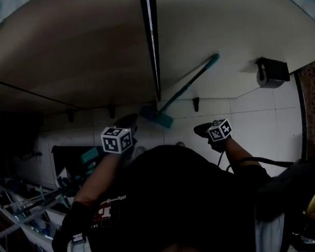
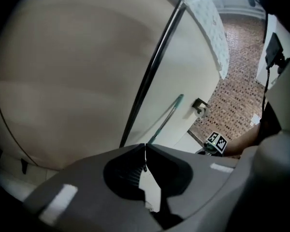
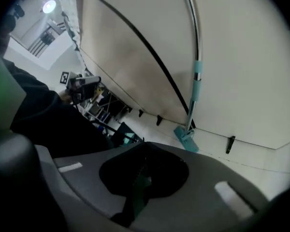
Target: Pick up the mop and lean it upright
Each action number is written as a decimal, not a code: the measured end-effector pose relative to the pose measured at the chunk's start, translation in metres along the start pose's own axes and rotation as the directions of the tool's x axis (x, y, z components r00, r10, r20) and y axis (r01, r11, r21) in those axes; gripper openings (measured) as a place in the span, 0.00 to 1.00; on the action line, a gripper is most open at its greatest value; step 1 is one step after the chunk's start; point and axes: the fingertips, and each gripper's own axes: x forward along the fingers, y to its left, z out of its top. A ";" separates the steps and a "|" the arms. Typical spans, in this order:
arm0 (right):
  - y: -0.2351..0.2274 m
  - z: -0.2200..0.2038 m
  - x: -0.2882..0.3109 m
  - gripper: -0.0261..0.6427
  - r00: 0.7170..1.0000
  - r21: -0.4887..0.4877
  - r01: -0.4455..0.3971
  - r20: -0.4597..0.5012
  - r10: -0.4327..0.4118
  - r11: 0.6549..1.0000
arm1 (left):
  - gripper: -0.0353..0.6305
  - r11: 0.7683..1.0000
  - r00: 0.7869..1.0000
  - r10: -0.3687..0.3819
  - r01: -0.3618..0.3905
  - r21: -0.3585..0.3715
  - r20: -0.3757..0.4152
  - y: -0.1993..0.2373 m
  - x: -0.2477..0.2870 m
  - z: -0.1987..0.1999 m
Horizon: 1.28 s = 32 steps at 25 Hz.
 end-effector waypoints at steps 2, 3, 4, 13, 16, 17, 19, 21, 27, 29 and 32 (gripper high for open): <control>0.009 0.020 -0.021 0.06 0.995 -0.015 -0.013 0.098 0.014 1.000 | 0.06 1.000 1.000 -0.019 0.019 0.019 0.022 -0.022 0.004 0.009; 0.014 0.034 -0.034 0.06 0.990 -0.040 -0.016 0.140 0.022 0.999 | 0.06 0.999 0.999 -0.027 0.026 0.028 0.035 -0.032 0.005 0.014; 0.021 0.050 -0.047 0.06 0.983 -0.072 -0.017 0.179 0.030 0.997 | 0.06 0.999 0.998 -0.034 0.032 0.036 0.051 -0.043 0.005 0.020; 0.090 0.183 -0.158 0.06 0.892 -0.317 0.071 0.444 0.082 0.946 | 0.06 0.993 0.967 -0.031 0.001 0.118 0.252 -0.095 -0.033 0.086; 0.108 0.205 -0.177 0.06 0.868 -0.325 0.077 0.487 0.097 0.942 | 0.06 0.992 0.953 -0.016 -0.022 0.124 0.302 -0.100 -0.049 0.099; 0.114 0.209 -0.182 0.06 0.863 -0.329 0.079 0.495 0.101 0.941 | 0.06 0.991 0.948 -0.011 -0.031 0.127 0.317 -0.101 -0.055 0.102; 0.122 0.214 -0.188 0.06 0.857 -0.339 0.087 0.506 0.104 0.937 | 0.06 0.991 0.940 0.000 -0.045 0.124 0.342 -0.100 -0.066 0.107; 0.126 0.218 -0.194 0.06 0.853 -0.342 0.100 0.512 0.096 0.934 | 0.06 0.992 0.932 0.006 -0.050 0.113 0.361 -0.099 -0.073 0.110; 0.146 0.226 -0.196 0.06 0.830 -0.342 0.123 0.550 0.092 0.932 | 0.06 0.989 0.920 -0.046 -0.012 0.145 0.389 -0.095 -0.090 0.117; 0.159 0.228 -0.192 0.06 0.822 -0.347 0.148 0.564 0.080 0.926 | 0.06 0.986 0.915 -0.071 0.003 0.169 0.398 -0.089 -0.099 0.119; 0.182 0.228 -0.183 0.06 0.808 -0.342 0.180 0.586 0.060 0.922 | 0.06 0.980 0.914 -0.105 0.029 0.195 0.392 -0.079 -0.114 0.118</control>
